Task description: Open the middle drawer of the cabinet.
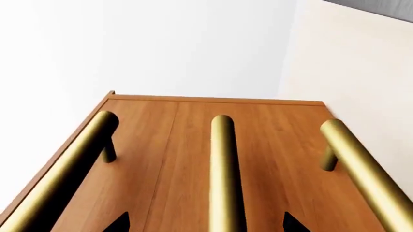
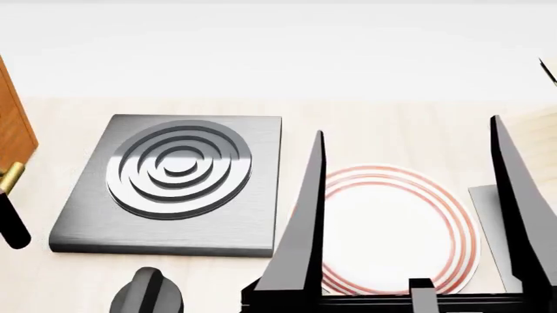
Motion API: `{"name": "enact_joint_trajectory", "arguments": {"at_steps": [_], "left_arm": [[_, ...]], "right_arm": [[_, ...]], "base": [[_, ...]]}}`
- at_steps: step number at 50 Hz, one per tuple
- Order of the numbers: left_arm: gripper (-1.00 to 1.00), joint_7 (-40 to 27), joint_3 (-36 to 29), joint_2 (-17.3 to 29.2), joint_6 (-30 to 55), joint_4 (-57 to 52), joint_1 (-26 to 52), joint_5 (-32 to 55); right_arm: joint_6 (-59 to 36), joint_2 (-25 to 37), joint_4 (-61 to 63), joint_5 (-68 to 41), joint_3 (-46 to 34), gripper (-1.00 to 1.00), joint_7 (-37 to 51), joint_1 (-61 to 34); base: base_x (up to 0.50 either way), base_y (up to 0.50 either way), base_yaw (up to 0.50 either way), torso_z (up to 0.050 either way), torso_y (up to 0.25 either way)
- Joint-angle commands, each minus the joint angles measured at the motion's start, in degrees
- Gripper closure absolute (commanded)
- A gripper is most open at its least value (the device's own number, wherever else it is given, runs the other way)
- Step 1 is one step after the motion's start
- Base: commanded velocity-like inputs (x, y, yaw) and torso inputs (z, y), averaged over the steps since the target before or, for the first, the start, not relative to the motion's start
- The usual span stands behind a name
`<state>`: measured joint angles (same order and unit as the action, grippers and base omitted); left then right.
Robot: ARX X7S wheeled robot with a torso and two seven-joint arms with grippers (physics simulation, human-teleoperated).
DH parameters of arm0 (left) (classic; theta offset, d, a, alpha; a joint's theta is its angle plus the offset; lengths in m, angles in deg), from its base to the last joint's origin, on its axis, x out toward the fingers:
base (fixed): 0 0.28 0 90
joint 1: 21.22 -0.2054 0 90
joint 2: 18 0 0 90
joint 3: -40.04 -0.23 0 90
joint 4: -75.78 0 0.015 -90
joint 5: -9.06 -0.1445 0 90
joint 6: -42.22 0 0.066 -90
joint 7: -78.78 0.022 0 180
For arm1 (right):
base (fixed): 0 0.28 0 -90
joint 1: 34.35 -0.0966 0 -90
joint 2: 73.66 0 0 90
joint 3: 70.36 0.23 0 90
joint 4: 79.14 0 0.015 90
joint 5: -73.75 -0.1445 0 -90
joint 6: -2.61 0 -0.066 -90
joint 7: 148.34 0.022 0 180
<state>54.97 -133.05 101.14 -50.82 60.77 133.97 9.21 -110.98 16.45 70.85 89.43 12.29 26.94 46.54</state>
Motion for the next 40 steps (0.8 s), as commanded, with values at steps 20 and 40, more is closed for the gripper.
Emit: {"name": "enact_joint_trajectory", "arguments": {"at_steps": [20,40], "left_arm": [[-1.0,0.0,-0.3,-0.1,0.8,0.0,0.0,0.0],[1.0,-2.7,-0.6,0.1,-0.7,0.0,0.3,-0.4]], "right_arm": [[-0.2,0.0,0.0,0.1,-0.4,-1.0,-0.1,0.0],[-0.2,0.0,0.0,0.2,-0.8,-1.0,-0.1,0.3]], "base": [[0.0,0.0,0.0,0.0,0.0],[0.0,0.0,0.0,0.0,0.002]]}}
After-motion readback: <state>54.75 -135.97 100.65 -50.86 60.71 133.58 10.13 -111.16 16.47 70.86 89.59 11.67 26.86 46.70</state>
